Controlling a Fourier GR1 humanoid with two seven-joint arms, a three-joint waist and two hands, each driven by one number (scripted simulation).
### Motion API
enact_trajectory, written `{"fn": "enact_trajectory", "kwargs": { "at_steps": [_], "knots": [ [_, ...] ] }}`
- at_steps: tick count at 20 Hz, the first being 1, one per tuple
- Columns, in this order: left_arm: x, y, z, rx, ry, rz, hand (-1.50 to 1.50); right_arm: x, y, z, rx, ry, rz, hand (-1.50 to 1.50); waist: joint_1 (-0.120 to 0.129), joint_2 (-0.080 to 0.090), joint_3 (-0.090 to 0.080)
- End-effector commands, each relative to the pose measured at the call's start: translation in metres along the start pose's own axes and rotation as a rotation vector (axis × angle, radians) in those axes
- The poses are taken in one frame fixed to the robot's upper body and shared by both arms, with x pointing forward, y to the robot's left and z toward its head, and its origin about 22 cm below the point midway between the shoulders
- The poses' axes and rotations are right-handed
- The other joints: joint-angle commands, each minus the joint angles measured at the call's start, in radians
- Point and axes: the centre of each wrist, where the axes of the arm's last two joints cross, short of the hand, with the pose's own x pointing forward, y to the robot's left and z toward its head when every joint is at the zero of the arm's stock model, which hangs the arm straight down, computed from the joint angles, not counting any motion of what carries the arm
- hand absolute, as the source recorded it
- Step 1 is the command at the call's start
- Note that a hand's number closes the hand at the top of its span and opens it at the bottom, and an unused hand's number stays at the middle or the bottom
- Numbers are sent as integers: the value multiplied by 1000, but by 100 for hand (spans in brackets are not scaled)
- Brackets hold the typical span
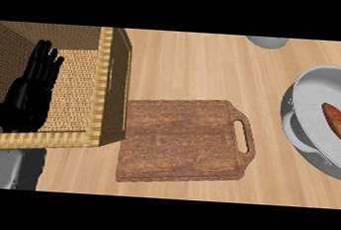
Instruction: Pick the sweet potato from the cutting board and place it in the pot
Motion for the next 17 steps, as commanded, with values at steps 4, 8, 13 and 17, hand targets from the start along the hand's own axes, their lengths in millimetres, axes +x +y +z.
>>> {"fn": "enact_trajectory", "kwargs": {
  "at_steps": [4,8,13,17],
  "knots": [
    [2,-15,-15,3,35,10,0,-17,-71,-14,-45,-14,-54,-150,-3,1,1],
    [11,-1,-1,21,4,-6,0,-35,-114,-4,-93,-38,-56,-150,1,-1,1],
    [6,17,-15,14,39,-4,0,-59,-157,-1,-73,-29,-73,-150,-4,0,1],
    [2,2,-3,5,25,-6,0,-65,-185,-11,-104,-18,-44,-150,3,1,0]
  ]
}}
